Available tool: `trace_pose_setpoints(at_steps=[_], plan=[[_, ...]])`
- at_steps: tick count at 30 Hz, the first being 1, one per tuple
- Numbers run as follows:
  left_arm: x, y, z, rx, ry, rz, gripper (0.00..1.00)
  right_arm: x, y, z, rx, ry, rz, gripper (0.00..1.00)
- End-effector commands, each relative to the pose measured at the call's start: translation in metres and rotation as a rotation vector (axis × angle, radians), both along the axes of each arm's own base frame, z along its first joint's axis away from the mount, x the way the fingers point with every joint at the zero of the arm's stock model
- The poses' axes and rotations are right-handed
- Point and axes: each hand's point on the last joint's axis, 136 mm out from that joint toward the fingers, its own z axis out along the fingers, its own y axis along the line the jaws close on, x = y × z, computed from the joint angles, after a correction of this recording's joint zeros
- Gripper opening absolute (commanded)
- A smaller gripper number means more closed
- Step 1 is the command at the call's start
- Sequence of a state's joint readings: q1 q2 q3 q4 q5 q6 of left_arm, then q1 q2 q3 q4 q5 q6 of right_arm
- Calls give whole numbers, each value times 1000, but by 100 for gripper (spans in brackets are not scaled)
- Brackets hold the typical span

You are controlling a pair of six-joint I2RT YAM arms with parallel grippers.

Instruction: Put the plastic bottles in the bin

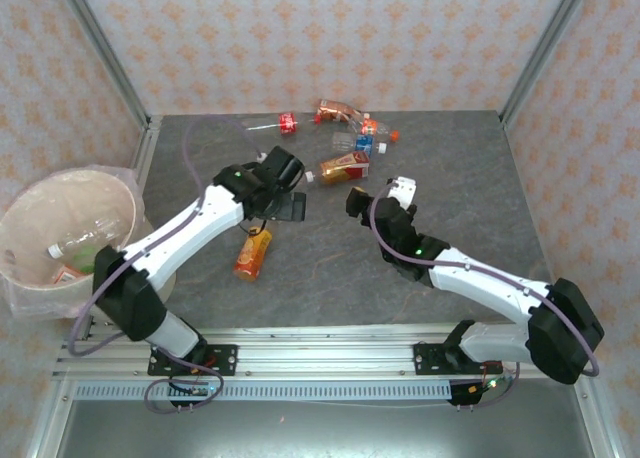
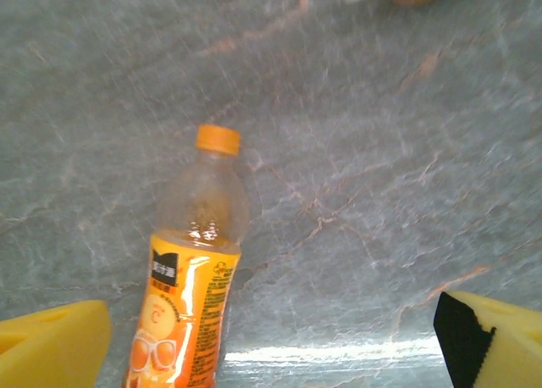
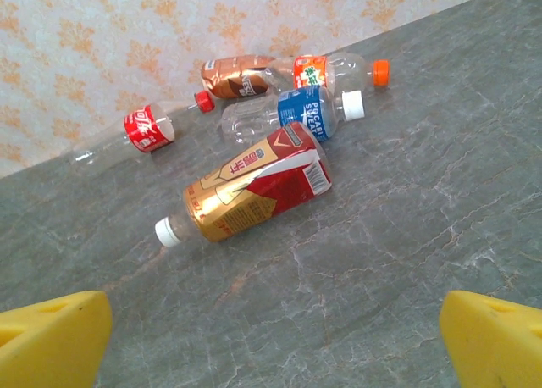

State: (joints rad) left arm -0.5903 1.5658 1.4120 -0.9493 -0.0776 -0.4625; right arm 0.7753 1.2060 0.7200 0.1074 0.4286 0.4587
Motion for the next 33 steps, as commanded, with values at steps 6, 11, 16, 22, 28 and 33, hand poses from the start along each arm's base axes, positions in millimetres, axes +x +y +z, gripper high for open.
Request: trace_pose_setpoints(at_steps=[6,11,16,22,28,33], plan=[[-9,-12,-57,73,185,-125,100,-7,-17,-1,-15,8,-54,99],[-8,-10,-79,121,238,-144,100,-8,-18,-3,-20,20,-55,99],[-2,8,-82,147,218,-70,100,-9,-19,-6,-28,31,-56,99],[-7,37,-90,108,231,-8,100,-10,-20,-9,-38,37,-58,99],[-18,51,-103,123,292,-14,100,-8,-18,-10,-44,41,-56,99],[-20,54,-122,82,327,-3,100,-8,-17,-10,-35,44,-54,99]])
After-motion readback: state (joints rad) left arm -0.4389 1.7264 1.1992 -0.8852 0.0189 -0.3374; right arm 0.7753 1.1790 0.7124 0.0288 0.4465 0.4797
